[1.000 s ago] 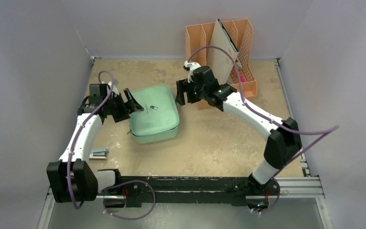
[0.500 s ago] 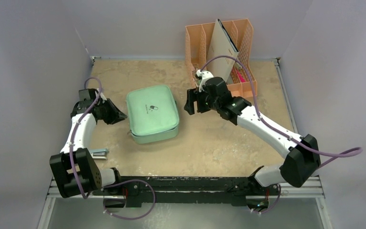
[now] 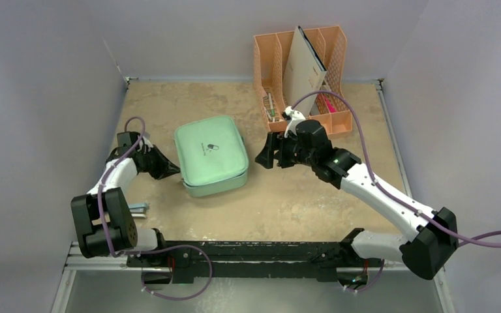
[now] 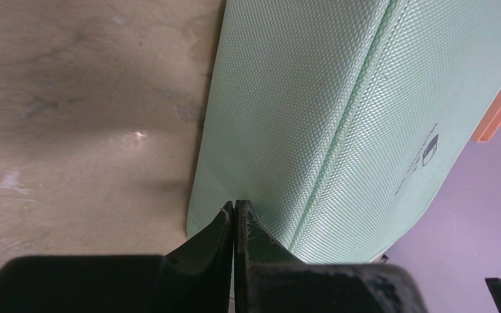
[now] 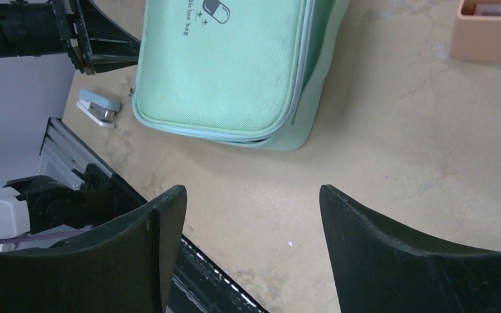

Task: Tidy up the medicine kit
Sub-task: Zip the medicine box at the center of the board.

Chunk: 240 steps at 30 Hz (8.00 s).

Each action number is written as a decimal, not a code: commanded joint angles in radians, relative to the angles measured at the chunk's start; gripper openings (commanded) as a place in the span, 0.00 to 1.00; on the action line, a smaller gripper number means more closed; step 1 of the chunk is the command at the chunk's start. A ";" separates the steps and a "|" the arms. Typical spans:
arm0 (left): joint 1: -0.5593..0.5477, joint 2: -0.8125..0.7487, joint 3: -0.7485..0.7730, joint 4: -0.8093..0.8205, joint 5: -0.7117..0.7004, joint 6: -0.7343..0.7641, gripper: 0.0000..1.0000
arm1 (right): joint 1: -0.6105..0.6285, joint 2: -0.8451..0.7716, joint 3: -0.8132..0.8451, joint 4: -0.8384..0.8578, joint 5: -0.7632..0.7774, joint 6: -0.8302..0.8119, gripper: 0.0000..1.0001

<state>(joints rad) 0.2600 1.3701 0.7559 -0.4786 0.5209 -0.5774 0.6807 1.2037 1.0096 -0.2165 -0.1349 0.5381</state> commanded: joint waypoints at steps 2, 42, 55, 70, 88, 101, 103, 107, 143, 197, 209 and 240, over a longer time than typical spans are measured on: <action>-0.072 -0.068 -0.080 0.135 0.132 -0.156 0.00 | 0.006 -0.043 -0.021 -0.039 0.055 0.026 0.77; -0.347 -0.104 0.114 0.059 -0.005 -0.044 0.53 | 0.533 0.371 -0.023 0.276 0.583 0.557 0.45; -0.318 -0.078 0.141 0.026 0.036 -0.008 0.53 | 0.589 0.459 0.229 0.070 0.609 0.093 0.52; -0.160 -0.036 0.174 0.052 0.242 -0.013 0.53 | 0.574 0.341 0.057 0.214 0.141 -1.273 0.52; -0.160 0.056 0.141 0.100 0.278 -0.002 0.52 | 0.524 0.583 0.273 -0.009 0.081 -1.676 0.56; -0.154 0.056 0.137 0.068 0.244 0.032 0.51 | 0.520 0.672 0.353 -0.149 0.314 -1.805 0.42; -0.148 0.061 0.141 0.062 0.232 0.037 0.50 | 0.520 0.663 0.347 -0.149 0.313 -1.809 0.25; -0.134 0.095 0.165 0.005 0.195 0.075 0.50 | 0.514 0.641 0.338 -0.158 0.279 -1.777 0.00; -0.300 -0.045 0.016 0.195 0.124 -0.260 0.55 | 0.391 0.339 -0.047 0.319 -0.193 -1.436 0.00; -0.171 0.031 0.028 0.181 0.234 -0.169 0.58 | 0.401 0.637 0.160 0.603 -0.314 -1.349 0.00; -0.240 0.228 0.067 0.164 -0.001 -0.162 0.29 | 0.399 0.578 0.129 0.331 -0.307 -1.485 0.00; -0.241 0.301 0.133 0.068 -0.141 -0.069 0.23 | 0.400 0.385 -0.033 -0.030 -0.078 -1.706 0.06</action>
<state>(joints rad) -0.0074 1.6390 0.9085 -0.4126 0.6941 -0.7216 1.0752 1.6352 1.0153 0.0063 -0.2928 -1.2129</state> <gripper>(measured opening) 0.269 0.008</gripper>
